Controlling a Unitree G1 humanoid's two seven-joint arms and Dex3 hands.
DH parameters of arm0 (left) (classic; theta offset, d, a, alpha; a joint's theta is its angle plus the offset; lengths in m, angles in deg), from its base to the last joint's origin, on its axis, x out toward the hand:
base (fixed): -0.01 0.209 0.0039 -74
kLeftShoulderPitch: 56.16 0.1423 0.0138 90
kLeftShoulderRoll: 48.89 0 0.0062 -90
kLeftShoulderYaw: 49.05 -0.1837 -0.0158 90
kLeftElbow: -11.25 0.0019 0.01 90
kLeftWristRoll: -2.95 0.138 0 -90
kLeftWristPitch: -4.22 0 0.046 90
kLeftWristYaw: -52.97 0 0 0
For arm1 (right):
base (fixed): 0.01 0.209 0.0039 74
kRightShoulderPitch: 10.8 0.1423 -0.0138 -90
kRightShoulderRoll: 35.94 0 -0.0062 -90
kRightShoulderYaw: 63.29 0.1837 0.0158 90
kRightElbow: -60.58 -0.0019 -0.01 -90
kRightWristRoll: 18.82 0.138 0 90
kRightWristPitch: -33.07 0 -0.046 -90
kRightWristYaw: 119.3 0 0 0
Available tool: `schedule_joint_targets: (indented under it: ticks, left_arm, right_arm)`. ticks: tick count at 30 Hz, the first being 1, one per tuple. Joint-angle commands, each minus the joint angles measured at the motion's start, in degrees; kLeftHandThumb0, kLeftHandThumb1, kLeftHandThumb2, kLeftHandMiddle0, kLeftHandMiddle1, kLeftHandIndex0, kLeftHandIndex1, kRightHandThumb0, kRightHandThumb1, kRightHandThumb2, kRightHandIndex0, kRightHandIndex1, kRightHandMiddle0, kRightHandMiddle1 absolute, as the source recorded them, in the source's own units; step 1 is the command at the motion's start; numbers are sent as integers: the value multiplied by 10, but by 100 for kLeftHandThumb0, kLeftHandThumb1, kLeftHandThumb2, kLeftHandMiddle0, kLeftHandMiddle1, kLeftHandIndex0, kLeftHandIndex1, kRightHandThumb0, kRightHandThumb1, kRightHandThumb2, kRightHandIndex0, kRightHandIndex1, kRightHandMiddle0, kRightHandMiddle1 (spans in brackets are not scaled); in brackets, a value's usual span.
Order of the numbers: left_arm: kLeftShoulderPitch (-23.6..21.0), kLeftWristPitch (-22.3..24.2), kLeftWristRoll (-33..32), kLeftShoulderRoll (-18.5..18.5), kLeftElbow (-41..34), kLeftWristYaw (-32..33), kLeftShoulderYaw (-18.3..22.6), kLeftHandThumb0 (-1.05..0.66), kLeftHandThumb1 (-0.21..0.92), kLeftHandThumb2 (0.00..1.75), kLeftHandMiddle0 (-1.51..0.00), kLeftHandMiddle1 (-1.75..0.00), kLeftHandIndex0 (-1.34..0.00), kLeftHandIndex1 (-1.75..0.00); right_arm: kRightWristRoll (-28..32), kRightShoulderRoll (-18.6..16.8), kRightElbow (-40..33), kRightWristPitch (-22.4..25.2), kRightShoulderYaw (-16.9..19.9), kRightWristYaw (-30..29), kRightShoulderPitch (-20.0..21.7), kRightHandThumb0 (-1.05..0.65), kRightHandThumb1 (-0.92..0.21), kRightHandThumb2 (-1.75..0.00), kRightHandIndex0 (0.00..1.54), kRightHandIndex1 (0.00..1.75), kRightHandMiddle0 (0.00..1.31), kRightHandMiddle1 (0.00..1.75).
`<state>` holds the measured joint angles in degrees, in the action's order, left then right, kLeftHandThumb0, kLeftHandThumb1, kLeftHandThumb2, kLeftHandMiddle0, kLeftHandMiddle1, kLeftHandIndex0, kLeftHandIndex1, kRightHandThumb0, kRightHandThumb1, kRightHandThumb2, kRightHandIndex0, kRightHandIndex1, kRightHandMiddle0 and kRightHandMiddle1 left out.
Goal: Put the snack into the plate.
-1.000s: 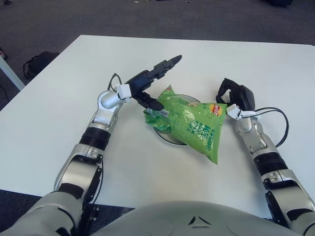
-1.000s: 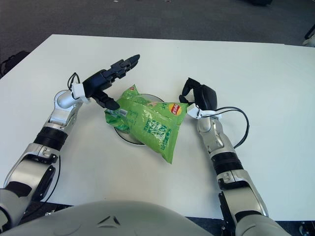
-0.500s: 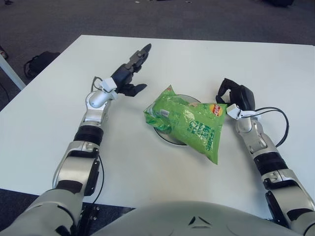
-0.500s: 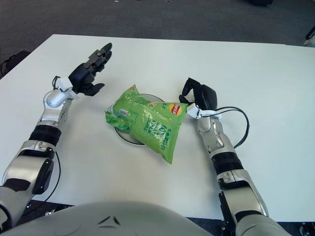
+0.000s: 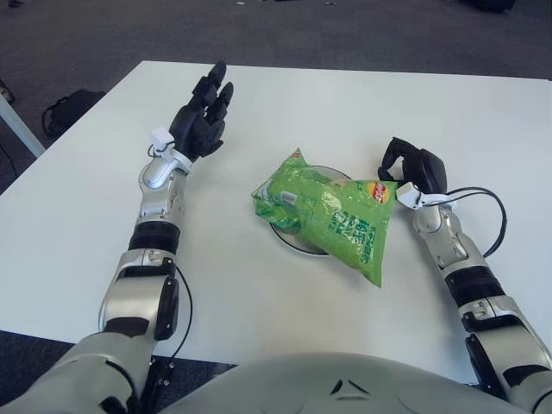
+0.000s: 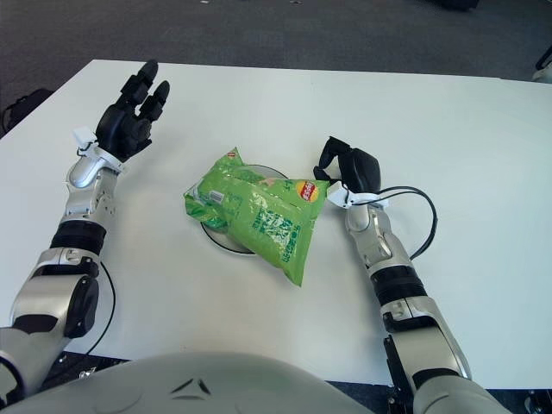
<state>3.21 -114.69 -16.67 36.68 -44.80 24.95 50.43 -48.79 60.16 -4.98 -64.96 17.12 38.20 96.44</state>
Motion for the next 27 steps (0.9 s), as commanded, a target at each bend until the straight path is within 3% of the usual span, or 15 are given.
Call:
schedule_joint_targets:
  ticks: [1, 7, 10, 20, 27]
  left_arm:
    - [15, 16, 4, -16, -14, 33, 11, -93, 84, 27, 0, 0, 0, 0]
    - [17, 48, -29, -28, 4, 35, 38, -88, 82, 27, 0, 0, 0, 0]
    - [12, 53, -39, -24, 43, 27, 55, -83, 72, 43, 0, 0, 0, -3]
    - [19, 23, -13, -32, 129, 54, 79, -68, 56, 73, 0, 0, 0, -15]
    - [36, -7, 22, -41, 161, 90, 75, -60, 53, 84, 0, 0, 0, -5]
  right_arm:
    - [-16, -8, 49, 27, -24, 21, -44, -53, -21, -144, 126, 175, 71, 175]
    - [-17, -9, 47, 29, -25, 20, -45, -53, -21, -145, 126, 175, 71, 175]
    - [-19, -9, 44, 31, -26, 19, -46, -54, -21, -145, 126, 175, 71, 175]
    - [-21, -12, 39, 46, -27, 18, -47, -54, -20, -146, 127, 175, 72, 175]
    - [-25, -11, 29, 51, -27, 15, -52, -54, -20, -146, 127, 175, 72, 175]
